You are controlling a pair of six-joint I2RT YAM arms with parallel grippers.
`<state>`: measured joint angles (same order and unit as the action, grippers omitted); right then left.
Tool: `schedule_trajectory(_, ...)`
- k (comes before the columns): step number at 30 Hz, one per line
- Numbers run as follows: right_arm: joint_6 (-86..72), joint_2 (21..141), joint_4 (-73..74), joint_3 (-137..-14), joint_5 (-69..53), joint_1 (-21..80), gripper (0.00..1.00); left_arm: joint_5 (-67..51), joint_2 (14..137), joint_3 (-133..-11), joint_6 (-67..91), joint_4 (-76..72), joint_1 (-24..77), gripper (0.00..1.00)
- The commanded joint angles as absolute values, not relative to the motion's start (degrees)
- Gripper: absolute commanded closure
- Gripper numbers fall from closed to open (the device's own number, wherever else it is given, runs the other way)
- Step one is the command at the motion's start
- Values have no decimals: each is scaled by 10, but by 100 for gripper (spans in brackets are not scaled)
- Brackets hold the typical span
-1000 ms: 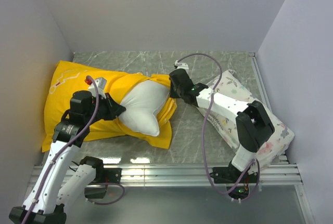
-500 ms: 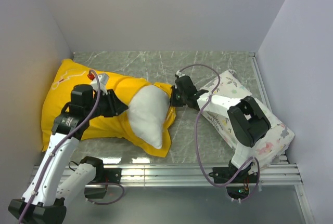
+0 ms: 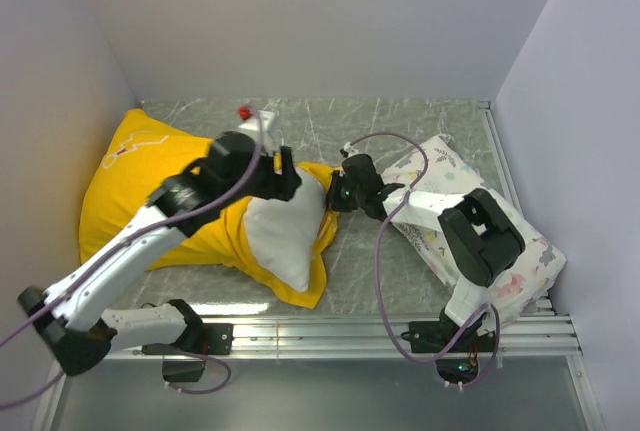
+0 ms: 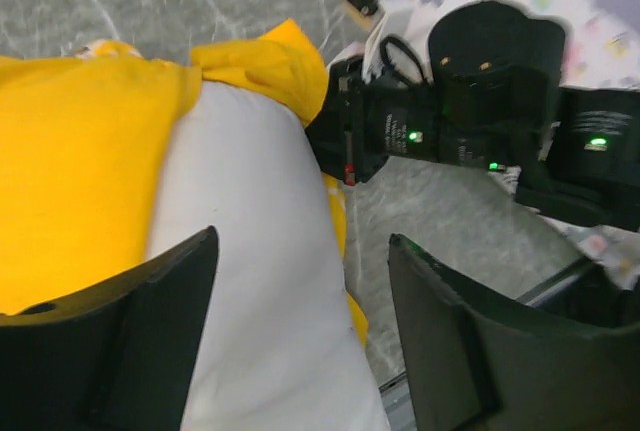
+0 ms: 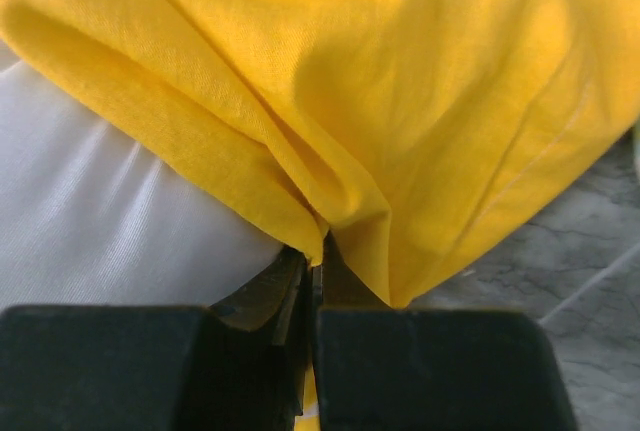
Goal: Remove the pillowcase from the pillow
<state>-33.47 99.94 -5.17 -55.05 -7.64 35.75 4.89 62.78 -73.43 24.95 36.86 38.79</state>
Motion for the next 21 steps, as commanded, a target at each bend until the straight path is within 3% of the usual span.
schedule_trajectory(1,-367,969,-101,-534,-137,364,100,194,694,-755,257,360,469,25)
schedule_trajectory(9,-410,945,-145,-515,-201,364,100,301,799,-751,248,345,525,16)
schedule_trajectory(10,-413,941,-147,-512,-206,364,100,308,810,-747,246,343,525,7)
schedule_trajectory(21,-461,904,-192,-502,-271,361,100,337,836,-700,250,352,525,3)
